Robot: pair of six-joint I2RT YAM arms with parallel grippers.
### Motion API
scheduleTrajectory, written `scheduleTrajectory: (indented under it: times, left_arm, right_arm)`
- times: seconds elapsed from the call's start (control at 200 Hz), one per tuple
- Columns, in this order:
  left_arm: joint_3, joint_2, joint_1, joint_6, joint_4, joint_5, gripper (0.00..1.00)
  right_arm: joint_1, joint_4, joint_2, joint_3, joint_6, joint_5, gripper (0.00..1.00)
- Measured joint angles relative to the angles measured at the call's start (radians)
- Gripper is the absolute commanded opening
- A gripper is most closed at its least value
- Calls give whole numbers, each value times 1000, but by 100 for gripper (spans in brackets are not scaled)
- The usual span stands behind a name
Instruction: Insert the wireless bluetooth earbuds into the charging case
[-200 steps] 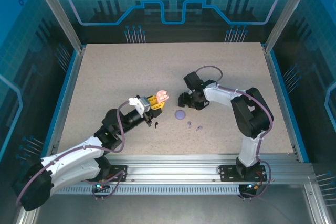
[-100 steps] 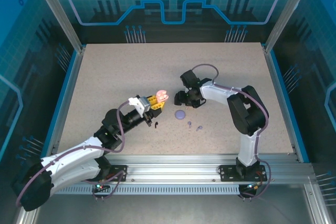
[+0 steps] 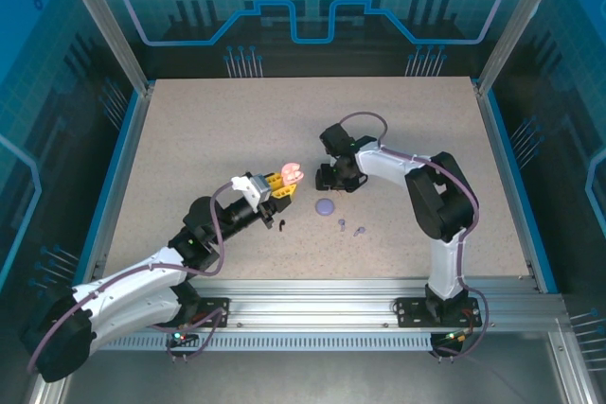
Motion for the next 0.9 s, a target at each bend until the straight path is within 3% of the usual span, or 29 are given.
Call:
scheduleTrajectory:
  times: [0.9]
  left_arm:
    - [0,-10,0,1,-6,-8,4]
  right_arm:
    - [35,-167,79,105,-77,123,38]
